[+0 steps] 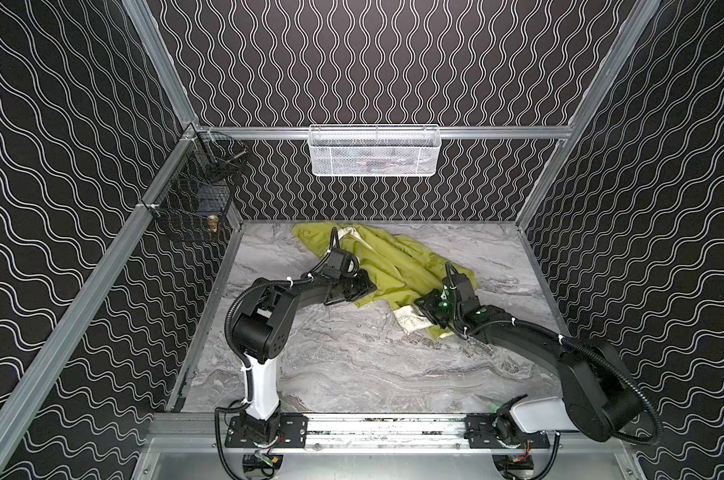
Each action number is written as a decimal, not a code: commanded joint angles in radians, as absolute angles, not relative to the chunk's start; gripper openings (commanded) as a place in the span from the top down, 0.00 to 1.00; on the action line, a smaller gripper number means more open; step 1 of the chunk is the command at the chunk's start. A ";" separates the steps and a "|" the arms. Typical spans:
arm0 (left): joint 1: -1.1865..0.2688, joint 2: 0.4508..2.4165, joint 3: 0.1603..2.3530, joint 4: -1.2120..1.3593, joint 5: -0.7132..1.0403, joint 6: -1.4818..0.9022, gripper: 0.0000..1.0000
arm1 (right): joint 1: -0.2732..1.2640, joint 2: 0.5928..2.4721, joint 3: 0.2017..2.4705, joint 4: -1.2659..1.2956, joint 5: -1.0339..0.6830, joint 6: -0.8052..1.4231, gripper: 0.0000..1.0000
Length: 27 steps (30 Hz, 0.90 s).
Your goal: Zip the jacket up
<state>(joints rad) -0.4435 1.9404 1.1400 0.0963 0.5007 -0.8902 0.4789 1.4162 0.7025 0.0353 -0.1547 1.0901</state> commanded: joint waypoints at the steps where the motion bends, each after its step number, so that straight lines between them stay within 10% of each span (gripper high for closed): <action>1: -0.443 1.930 1.140 0.106 0.494 -0.879 0.91 | 0.473 1.427 0.713 0.059 -0.140 1.084 0.79; 10: -0.442 1.931 1.126 0.106 0.488 -0.877 0.92 | 0.470 1.415 0.717 0.045 -0.139 1.066 1.00; 27: -0.302 2.042 1.212 0.040 0.493 -0.806 0.96 | 0.472 1.294 0.721 0.074 -0.578 0.913 1.00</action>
<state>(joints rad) -0.3241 2.0296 1.1946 0.0624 0.5018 -0.8375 0.4698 1.3136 0.7136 0.0429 -0.4374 0.9524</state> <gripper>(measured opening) 0.051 0.065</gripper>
